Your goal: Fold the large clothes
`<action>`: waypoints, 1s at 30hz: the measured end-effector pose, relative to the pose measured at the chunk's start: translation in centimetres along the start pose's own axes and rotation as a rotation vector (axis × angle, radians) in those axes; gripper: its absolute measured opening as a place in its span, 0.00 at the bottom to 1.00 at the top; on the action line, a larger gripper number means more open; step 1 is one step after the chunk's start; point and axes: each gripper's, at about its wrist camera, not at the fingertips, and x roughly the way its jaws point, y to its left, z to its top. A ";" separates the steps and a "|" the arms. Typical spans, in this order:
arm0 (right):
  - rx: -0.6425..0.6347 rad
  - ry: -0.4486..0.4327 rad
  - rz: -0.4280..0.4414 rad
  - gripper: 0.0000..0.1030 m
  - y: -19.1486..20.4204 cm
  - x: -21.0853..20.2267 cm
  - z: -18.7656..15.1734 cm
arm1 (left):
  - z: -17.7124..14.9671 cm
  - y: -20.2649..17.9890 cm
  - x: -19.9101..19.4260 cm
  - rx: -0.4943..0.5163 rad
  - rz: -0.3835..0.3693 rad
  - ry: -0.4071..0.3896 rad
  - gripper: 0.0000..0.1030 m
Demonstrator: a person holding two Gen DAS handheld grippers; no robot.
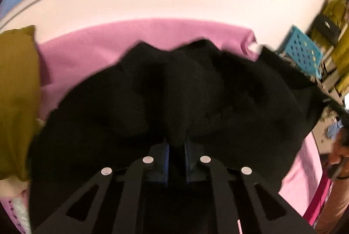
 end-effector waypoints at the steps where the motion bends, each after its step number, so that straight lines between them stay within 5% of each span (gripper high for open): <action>1: 0.005 -0.051 -0.015 0.03 -0.5 -1.7 0.8 | 0.2 0.4 -0.6 -0.010 0.009 -0.030 0.08; 4: 0.032 -0.043 -0.083 0.03 -2.3 -1.7 0.7 | 0.5 1.4 -1.3 -0.040 -0.024 -0.068 0.10; 8: 0.025 0.182 -0.143 0.06 -3.3 4.5 -3.1 | -0.3 1.2 0.3 -0.001 0.019 -0.017 0.20; 10: 0.072 0.216 -0.122 0.18 -3.9 5.4 -4.1 | -0.5 1.5 0.0 -0.002 0.015 -0.030 0.28; 13: 0.066 0.155 -0.111 0.32 -3.3 3.9 -3.6 | -0.9 2.0 -2.4 0.001 0.005 -0.090 0.44; 15: 0.047 0.069 -0.104 0.53 -2.1 1.9 -2.7 | -1.4 2.3 -4.4 0.013 -0.005 -0.145 0.48; 18: -0.028 -0.016 -0.034 0.56 0.7 -0.1 -1.6 | -2.5 3.1 -6.7 0.021 0.018 -0.196 0.53; 21: -0.123 0.016 0.093 0.59 4.2 0.6 -1.7 | -4.0 4.7 -8.2 0.002 0.053 -0.208 0.58; 26: -0.219 0.167 0.100 0.55 7.2 7.2 -2.5 | -6.0 6.7 -8.3 -0.031 0.095 -0.172 0.68; 29: -0.192 0.222 0.077 0.08 6.7 10.5 -2.7 | -6.4 7.3 -7.9 -0.035 0.103 -0.169 0.68; 30: -0.178 0.220 0.074 0.05 6.6 10.8 -2.7 | -6.5 7.6 -7.6 -0.043 0.096 -0.168 0.58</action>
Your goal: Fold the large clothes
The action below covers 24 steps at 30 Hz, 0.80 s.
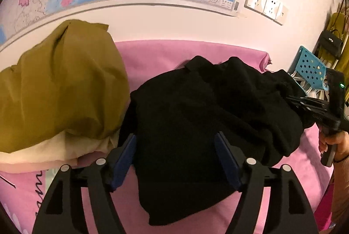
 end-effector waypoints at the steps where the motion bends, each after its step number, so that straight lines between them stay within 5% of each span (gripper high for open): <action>1: 0.016 -0.016 0.008 0.04 -0.3 0.0 0.1 | -0.1 0.3 0.5 -0.010 -0.003 0.009 0.52; 4: 0.075 -0.112 -0.036 0.03 -1.2 -1.4 1.2 | 0.1 0.9 1.7 -0.042 0.036 0.016 0.39; 8: 0.114 0.019 -0.005 0.03 -2.3 1.4 0.5 | 0.3 0.5 1.8 -0.041 0.068 -0.001 0.46; 10: 0.096 0.003 -0.014 0.08 -1.7 0.7 0.0 | 0.1 0.2 1.6 -0.020 0.100 -0.013 0.51; 12: 0.109 -0.030 -0.033 0.29 -1.4 -0.9 0.0 | 0.0 0.2 1.4 -0.016 0.114 -0.018 0.58; 14: 0.122 -0.079 -0.021 0.35 -1.1 -2.8 -0.1 | -0.1 0.2 1.1 -0.014 0.123 -0.027 0.59; 24: -0.038 -0.133 0.100 0.47 6.0 -5.1 0.1 | -0.4 -1.3 -0.1 0.045 0.167 -0.072 0.66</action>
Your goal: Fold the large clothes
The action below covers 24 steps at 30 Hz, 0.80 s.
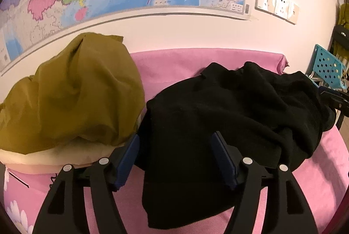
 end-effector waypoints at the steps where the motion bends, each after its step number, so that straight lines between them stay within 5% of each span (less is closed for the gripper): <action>1: -0.012 0.009 0.014 0.47 0.8 0.5 0.2 | 0.0 -0.1 -0.1 0.004 0.004 -0.003 0.66; 10: -0.081 0.124 0.051 0.53 4.8 7.3 1.0 | -0.4 1.1 -0.9 -0.034 -0.008 -0.008 0.77; 15: -0.018 0.154 0.029 0.06 2.7 9.7 1.2 | -1.3 3.1 -2.1 -0.094 -0.035 -0.003 0.82; 20: 0.083 0.016 -0.032 0.05 -0.2 7.2 2.6 | -2.3 4.4 -2.2 -0.105 -0.116 0.018 0.84; 24: 0.061 0.142 -0.077 0.15 -0.7 9.9 1.5 | -2.6 4.0 -0.2 -0.120 -0.158 0.066 0.83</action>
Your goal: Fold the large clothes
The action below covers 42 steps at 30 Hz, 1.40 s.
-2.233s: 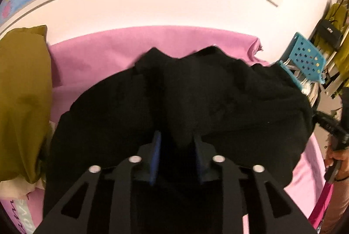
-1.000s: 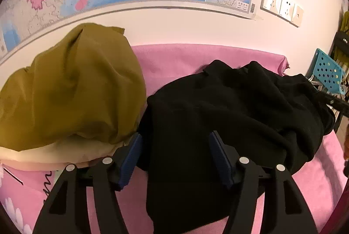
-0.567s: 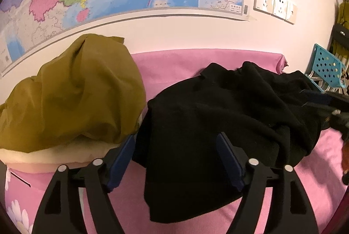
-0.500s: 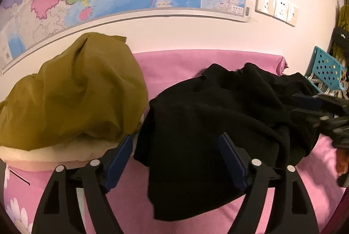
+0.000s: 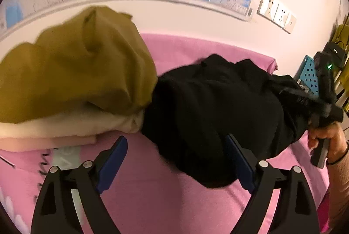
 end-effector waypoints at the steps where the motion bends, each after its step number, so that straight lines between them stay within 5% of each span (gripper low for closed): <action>1: 0.004 -0.006 -0.004 0.16 0.0 -0.3 -0.2 | 0.0 0.1 0.5 -0.015 -0.014 0.011 0.82; 6: -0.057 -0.131 0.011 0.59 1.4 -5.6 -0.4 | -0.2 0.5 1.4 -0.050 -0.050 0.036 0.75; 13: -0.493 -0.100 0.095 0.74 10.2 -7.6 -4.6 | 0.1 0.1 1.5 -0.049 -0.031 0.034 0.74; 20: -0.775 -0.031 -0.089 0.81 14.7 -0.8 -7.6 | 0.9 -0.2 2.0 -0.064 -0.004 0.049 0.71; 23: -0.787 -0.040 -0.114 0.79 14.6 0.7 -7.8 | 1.2 -0.3 1.4 -0.079 -0.019 0.049 0.72; 25: -0.769 -0.055 -0.103 0.62 14.2 0.4 -7.2 | 0.9 -0.2 0.4 -0.089 -0.049 0.033 0.74; 27: -0.718 -0.049 -0.071 0.33 13.7 0.0 -6.0 | 0.7 0.1 -0.5 -0.095 -0.094 0.014 0.78; 29: -0.654 -0.040 -0.025 0.24 13.2 -0.6 -4.8 | 0.5 0.4 -1.2 -0.107 -0.136 0.007 0.79; 31: -0.603 -0.031 -0.007 0.25 12.8 -1.0 -3.9 | 0.3 0.7 -1.6 -0.121 -0.180 0.005 0.80; 32: -0.623 -0.037 -0.023 0.37 13.2 -1.0 -4.1 | 0.2 0.9 -1.6 -0.128 -0.184 0.007 0.80; 33: -0.652 -0.047 -0.039 0.59 13.5 -0.9 -4.3 | 0.2 0.8 -1.5 -0.127 -0.182 0.011 0.80; 34: -0.694 -0.061 -0.061 0.67 14.1 -0.7 -5.0 | 0.1 0.7 -1.2 -0.126 -0.178 0.021 0.80; 37: -0.735 -0.053 -0.079 0.48 14.9 0.7 -5.3 | -0.4 0.5 -0.4 -0.133 -0.192 0.056 0.80; 39: -0.662 -0.039 -0.027 0.25 14.3 0.4 -4.4 | -0.7 0.3 -0.4 -0.131 -0.195 0.059 0.80; 42: -0.534 -0.005 0.073 0.15 13.2 -1.1 -2.9 | -0.9 0.5 -1.2 -0.133 -0.218 0.048 0.80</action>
